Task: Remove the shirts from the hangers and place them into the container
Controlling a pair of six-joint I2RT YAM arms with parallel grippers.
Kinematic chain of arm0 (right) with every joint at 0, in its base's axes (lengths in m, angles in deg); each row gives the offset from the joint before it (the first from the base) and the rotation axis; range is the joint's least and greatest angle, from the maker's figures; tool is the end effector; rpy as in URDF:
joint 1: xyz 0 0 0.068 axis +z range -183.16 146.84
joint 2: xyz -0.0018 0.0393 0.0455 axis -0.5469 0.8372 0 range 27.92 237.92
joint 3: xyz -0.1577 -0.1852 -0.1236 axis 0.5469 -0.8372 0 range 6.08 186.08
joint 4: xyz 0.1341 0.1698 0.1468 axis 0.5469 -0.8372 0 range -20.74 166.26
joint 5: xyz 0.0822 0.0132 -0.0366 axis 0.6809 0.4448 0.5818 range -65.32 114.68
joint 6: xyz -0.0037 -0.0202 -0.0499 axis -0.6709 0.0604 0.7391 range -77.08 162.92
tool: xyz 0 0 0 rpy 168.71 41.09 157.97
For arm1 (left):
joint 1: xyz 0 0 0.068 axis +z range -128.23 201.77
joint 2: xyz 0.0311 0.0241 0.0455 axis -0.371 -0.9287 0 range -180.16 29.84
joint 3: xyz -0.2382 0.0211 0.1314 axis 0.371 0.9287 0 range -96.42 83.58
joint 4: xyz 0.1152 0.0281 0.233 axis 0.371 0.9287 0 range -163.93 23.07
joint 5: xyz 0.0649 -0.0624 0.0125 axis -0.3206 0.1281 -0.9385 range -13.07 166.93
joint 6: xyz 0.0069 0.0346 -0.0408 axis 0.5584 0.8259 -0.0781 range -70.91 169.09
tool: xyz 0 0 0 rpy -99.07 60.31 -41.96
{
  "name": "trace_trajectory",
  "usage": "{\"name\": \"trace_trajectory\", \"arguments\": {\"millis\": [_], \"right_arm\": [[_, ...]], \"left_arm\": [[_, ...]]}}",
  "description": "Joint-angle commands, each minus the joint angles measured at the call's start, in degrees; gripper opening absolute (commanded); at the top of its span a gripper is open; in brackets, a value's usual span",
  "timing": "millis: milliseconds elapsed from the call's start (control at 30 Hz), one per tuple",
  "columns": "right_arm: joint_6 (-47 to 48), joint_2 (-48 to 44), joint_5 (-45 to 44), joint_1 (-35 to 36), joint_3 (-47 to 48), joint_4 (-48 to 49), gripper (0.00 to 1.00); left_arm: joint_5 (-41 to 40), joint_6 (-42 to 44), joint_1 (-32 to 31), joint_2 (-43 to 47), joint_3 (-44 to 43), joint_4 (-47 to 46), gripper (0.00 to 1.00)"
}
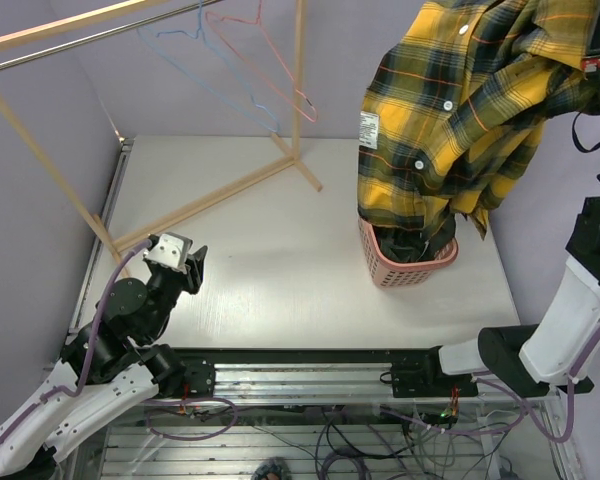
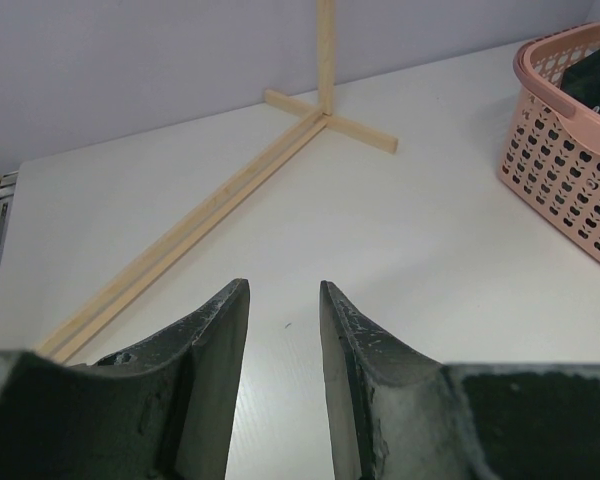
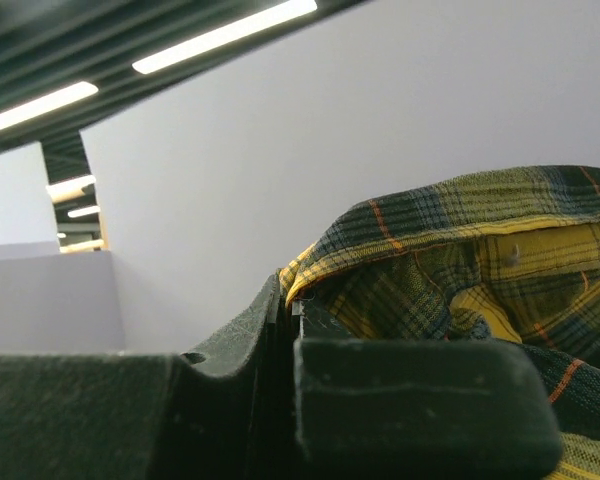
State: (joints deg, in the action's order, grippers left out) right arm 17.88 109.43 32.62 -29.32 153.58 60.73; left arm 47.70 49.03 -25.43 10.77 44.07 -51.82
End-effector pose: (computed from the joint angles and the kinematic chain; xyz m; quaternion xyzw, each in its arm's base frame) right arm 0.0950 0.0113 0.7071 -0.0021 0.3437 0.2567 0.9033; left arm 0.0699 -0.0498 0.3385 0.1165 0.7066 -0.1044 0.6901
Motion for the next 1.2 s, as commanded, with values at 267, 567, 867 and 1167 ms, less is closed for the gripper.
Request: {"name": "trace_trajectory", "arguments": {"millis": [267, 567, 867, 1167], "right_arm": [[-5.7, -2.68, 3.57, -0.28, 1.82, 13.98, 0.0], [-8.83, -1.35, 5.2, -0.38, 1.84, 17.06, 0.0], [-9.51, 3.59, 5.73, -0.37, 1.95, 18.31, 0.0], [-11.48, 9.72, 8.4, -0.38, 0.06, 20.01, 0.0]], "left_arm": [[0.38, -0.89, 0.49, 1.71, -0.13, -0.85, 0.45], [0.14, -0.65, 0.49, 2.55, 0.11, -1.1, 0.46], [-0.27, -0.73, 0.45, 2.64, 0.04, -0.93, 0.46], [-1.16, -0.34, 0.49, 2.59, 0.31, -1.27, 0.46]]}}
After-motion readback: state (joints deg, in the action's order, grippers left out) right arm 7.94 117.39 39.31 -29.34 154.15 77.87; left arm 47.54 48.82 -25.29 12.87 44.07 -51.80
